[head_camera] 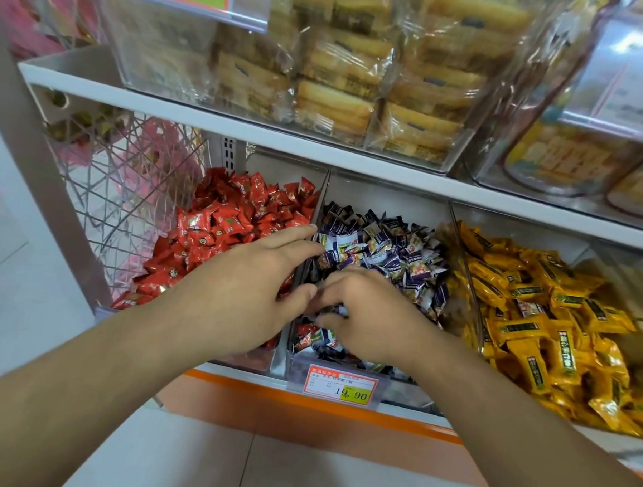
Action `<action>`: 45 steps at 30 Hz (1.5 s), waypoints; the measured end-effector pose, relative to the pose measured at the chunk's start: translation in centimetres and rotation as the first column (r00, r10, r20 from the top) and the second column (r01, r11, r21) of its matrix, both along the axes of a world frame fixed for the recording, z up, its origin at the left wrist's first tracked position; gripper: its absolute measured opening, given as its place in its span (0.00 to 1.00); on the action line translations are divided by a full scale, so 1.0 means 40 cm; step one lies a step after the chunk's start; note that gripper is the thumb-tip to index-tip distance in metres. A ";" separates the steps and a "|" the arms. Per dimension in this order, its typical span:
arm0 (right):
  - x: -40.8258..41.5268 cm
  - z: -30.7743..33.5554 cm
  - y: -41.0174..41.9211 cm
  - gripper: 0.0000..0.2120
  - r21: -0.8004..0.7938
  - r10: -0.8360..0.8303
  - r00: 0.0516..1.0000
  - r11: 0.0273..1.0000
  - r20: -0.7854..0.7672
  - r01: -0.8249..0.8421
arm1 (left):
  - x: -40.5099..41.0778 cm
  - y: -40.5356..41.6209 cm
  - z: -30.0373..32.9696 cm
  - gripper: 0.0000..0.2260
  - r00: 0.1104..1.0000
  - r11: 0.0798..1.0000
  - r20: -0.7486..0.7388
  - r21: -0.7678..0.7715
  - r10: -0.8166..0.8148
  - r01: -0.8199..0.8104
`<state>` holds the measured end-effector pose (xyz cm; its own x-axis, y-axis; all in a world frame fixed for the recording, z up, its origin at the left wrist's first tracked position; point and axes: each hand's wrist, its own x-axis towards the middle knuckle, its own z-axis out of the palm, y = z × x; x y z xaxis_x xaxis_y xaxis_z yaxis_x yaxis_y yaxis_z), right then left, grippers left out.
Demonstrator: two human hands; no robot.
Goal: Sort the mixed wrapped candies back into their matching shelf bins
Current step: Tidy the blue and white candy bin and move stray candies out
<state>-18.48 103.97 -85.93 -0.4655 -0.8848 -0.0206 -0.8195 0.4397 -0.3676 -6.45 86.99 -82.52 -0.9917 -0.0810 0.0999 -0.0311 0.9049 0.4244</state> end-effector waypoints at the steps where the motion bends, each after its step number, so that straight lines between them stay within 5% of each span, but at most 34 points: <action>1: -0.004 -0.009 0.000 0.09 0.009 -0.002 0.999 1.000 0.032 0.002 | 0.001 0.001 0.001 0.26 1.000 1.000 -0.001 0.000 0.000 0.000; 22: 0.004 -0.016 0.011 0.08 0.107 -0.101 0.982 0.991 0.163 0.084 | 0.003 0.006 0.008 0.25 1.000 0.999 0.005 0.045 -0.014 0.014; 27: -0.001 0.030 0.027 0.06 -0.017 -0.180 0.966 0.982 0.187 0.186 | 0.001 0.001 0.008 0.26 1.000 0.999 -0.015 0.051 -0.015 0.015; 31: 0.003 0.107 0.048 0.08 -0.238 -0.267 0.888 0.898 0.375 0.371 | 0.004 -0.002 0.020 0.22 0.993 0.999 -0.115 0.048 0.001 0.005; 34: 0.030 0.159 0.051 0.09 -0.337 -0.226 0.802 0.819 0.553 0.464 | 0.007 0.001 0.038 0.16 0.975 0.980 -0.207 0.195 0.076 -0.035; 37: 0.060 0.189 0.043 0.10 -0.411 -0.106 0.728 0.766 0.677 0.494 | 0.016 0.019 0.067 0.08 0.978 0.835 -0.187 0.549 0.092 0.026; 40: 0.067 0.191 0.040 0.11 -0.442 -0.029 0.683 0.743 0.730 0.503 | 0.023 0.008 0.086 0.02 0.965 0.788 -0.213 0.615 0.153 0.011; 43: 0.052 0.174 0.058 0.09 -0.403 -0.123 0.806 0.816 0.579 0.414 | 0.030 -0.042 0.084 0.01 0.920 0.826 -0.192 0.528 0.340 -0.195; 45: 0.042 0.146 0.072 0.09 -0.268 -0.182 0.883 0.909 0.433 0.319 | 0.038 -0.066 0.075 0.08 0.901 0.909 -0.191 0.241 0.388 -0.341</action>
